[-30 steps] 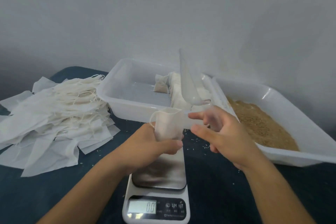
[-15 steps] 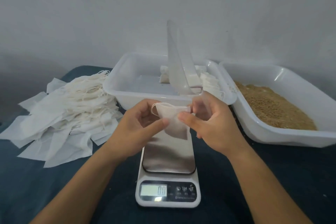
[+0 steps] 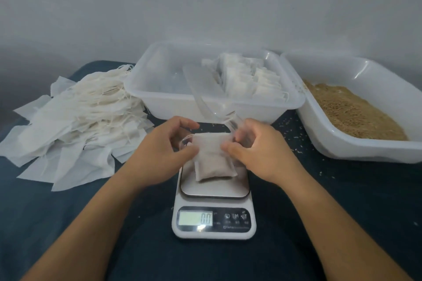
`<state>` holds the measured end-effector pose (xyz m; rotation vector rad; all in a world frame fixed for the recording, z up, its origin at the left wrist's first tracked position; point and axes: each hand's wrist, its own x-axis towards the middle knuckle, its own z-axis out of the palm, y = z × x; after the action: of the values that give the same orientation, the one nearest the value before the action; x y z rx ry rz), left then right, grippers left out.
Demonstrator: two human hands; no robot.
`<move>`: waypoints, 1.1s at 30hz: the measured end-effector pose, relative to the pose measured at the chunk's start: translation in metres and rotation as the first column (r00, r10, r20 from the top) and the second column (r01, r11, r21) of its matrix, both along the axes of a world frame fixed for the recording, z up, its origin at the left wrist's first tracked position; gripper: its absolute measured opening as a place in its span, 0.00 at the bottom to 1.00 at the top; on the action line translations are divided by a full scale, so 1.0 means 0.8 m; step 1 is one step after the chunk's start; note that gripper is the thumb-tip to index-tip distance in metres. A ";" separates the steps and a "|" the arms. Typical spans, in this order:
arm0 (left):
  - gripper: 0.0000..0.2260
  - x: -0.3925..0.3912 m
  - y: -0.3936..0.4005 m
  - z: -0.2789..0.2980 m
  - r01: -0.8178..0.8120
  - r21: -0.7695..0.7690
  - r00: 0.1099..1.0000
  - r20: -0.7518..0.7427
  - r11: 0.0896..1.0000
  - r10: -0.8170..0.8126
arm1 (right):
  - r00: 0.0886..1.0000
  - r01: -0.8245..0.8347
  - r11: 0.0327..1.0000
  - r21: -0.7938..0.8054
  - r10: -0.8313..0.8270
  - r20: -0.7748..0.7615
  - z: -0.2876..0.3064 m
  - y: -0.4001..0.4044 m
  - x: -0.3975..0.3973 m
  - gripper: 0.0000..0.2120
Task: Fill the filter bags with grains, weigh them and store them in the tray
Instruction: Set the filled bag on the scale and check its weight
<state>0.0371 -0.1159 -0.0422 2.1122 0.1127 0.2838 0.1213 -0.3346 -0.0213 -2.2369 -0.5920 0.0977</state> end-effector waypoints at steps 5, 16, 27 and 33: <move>0.12 0.007 0.016 -0.009 -0.282 -0.043 0.958 0.036 0.958 0.284 | 0.993 0.083 0.991 0.102 -0.091 0.075 0.007 -0.010 0.006 0.19; 0.04 0.018 0.025 -0.008 -0.490 -0.325 0.854 0.003 0.808 0.519 | 0.939 0.225 0.859 0.460 -0.317 0.132 0.018 -0.027 0.026 0.10; 0.03 0.018 0.021 -0.009 -0.420 -0.283 0.901 -0.012 0.862 0.434 | 0.955 0.179 0.880 0.441 -0.264 0.139 0.008 -0.026 0.034 0.08; 0.07 0.020 0.012 -0.014 -0.241 0.026 0.970 -0.018 0.970 0.242 | 0.956 0.177 0.892 0.417 -0.256 0.141 0.007 -0.026 0.033 0.08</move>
<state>0.0528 -0.1065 -0.0537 2.1258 0.3826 0.4088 0.1481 -0.3557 -0.0154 -1.9026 -0.4125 -0.3328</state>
